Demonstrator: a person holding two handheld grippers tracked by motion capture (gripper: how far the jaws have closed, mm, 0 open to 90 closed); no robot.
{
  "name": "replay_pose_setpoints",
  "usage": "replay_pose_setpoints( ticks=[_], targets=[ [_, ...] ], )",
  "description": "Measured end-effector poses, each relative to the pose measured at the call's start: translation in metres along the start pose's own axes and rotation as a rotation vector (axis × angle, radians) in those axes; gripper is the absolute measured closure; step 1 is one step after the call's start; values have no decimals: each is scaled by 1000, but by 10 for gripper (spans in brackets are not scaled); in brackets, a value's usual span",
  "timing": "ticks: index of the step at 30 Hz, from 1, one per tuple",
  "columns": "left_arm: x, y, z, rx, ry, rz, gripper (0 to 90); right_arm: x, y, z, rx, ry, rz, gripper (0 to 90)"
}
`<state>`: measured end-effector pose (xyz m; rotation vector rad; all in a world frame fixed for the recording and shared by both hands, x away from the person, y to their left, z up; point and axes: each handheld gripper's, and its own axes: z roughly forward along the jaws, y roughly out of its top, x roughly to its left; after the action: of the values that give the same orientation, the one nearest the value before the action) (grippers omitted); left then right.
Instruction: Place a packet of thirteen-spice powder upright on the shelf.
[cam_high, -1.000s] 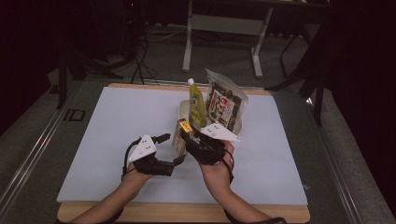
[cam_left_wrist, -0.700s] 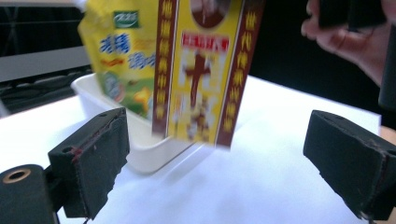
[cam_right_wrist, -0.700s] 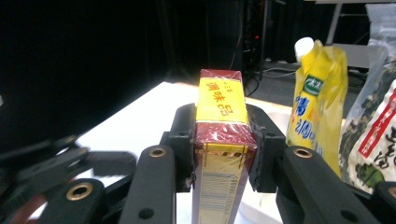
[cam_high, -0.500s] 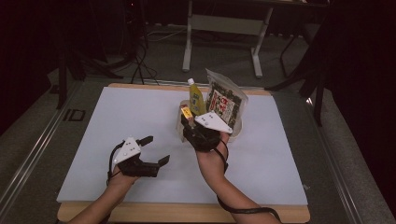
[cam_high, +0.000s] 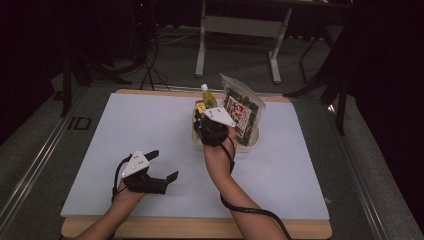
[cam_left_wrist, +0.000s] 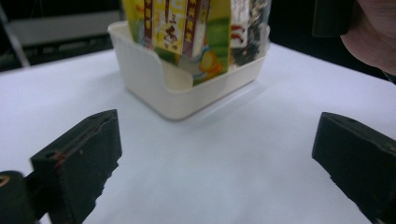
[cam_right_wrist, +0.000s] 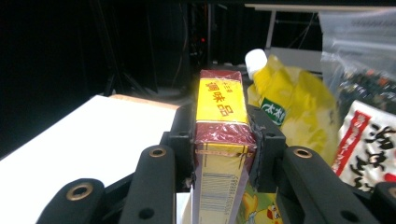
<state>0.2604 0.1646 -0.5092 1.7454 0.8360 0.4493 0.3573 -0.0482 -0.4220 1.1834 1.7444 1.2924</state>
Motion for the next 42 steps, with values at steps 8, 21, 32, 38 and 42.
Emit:
replay_pose_setpoints(
  ticks=[8,21,32,38,42],
  targets=[
    [-1,0,-1,-2,2,15,14,4,-4,24,30,-56,-9,675],
    [-6,0,1,-7,11,59,14,13,1,40,29,-97,85,668],
    [-7,0,3,-5,1,57,14,15,-12,49,41,-105,140,653],
    [-7,0,2,-2,1,68,14,17,-26,57,65,-118,136,648],
    [-7,0,2,-3,1,65,15,12,-35,61,87,-124,166,648]
  ],
)
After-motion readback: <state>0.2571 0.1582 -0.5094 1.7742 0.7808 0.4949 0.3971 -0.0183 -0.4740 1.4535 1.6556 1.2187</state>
